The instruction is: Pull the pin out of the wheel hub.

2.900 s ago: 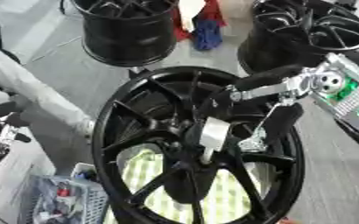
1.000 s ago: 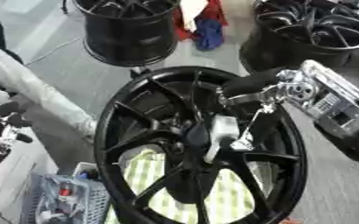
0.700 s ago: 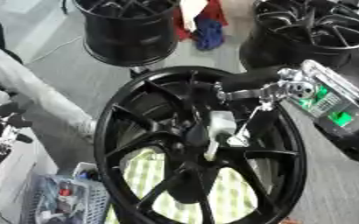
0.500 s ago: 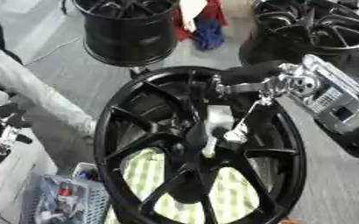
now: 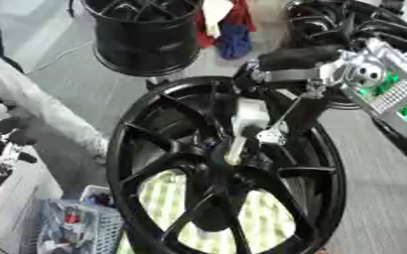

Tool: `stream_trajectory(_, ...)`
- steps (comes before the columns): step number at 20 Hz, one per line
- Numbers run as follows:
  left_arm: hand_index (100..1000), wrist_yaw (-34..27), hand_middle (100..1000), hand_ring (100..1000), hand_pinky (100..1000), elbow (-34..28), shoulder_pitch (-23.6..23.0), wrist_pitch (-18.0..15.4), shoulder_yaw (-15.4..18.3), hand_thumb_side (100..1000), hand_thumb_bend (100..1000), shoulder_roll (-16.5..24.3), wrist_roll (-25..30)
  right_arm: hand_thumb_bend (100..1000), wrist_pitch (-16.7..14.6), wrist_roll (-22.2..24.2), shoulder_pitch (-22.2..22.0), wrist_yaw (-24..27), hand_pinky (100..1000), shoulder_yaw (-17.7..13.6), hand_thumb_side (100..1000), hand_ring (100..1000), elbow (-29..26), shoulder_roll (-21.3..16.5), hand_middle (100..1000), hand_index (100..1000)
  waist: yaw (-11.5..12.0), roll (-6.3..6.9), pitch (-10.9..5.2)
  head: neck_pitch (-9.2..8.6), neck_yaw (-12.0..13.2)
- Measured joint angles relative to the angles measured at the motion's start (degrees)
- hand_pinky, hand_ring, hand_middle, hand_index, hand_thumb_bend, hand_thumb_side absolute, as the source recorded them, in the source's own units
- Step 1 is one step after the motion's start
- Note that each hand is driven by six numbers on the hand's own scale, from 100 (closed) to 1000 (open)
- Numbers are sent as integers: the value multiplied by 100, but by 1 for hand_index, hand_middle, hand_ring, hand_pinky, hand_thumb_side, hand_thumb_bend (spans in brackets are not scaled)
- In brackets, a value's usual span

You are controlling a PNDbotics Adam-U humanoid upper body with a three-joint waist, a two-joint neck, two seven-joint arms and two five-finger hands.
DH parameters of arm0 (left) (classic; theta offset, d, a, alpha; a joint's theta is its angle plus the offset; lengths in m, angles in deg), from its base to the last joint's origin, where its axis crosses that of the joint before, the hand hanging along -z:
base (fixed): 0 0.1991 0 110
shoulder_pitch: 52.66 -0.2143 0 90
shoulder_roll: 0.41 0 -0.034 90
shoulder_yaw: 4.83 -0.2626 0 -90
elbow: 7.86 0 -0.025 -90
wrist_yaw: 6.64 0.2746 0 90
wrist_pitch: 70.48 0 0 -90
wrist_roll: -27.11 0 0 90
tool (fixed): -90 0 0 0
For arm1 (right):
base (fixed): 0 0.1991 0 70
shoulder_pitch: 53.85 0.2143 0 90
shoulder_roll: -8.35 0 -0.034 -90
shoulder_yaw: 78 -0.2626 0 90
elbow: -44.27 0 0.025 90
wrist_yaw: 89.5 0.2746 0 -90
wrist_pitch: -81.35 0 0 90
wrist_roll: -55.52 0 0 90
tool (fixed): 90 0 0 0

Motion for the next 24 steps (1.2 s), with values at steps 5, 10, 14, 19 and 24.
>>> stream_trajectory(5,824,0,737,678,513,0,-12,7,15,426,208,6,-18,100,240,-334,-338,299,248,-647,100,337,-440,-711,324,483,-105,-34,-35,0,41)
stream_trajectory(10,824,0,737,677,514,-1,-13,0,76,425,209,8,-79,100,470,-1273,-1711,265,255,-1692,100,338,-530,-1513,323,486,-197,6,-25,-4,126)
stream_trajectory(14,823,0,737,677,514,-5,-48,-15,117,424,209,7,-132,100,626,-2278,-2966,71,268,-2532,100,347,-119,-1699,338,505,-282,108,0,-39,175)
stream_trajectory(19,823,0,737,677,514,-5,-55,-22,139,425,207,4,-155,100,800,-2963,-3921,-366,534,-3046,135,550,641,-1415,578,748,-346,168,7,-49,164)
stream_trajectory(24,823,0,737,676,515,-5,-79,-36,140,425,206,0,-168,100,1060,-3218,-4371,-805,857,-3302,332,852,1476,-722,847,917,-372,263,12,-47,164)
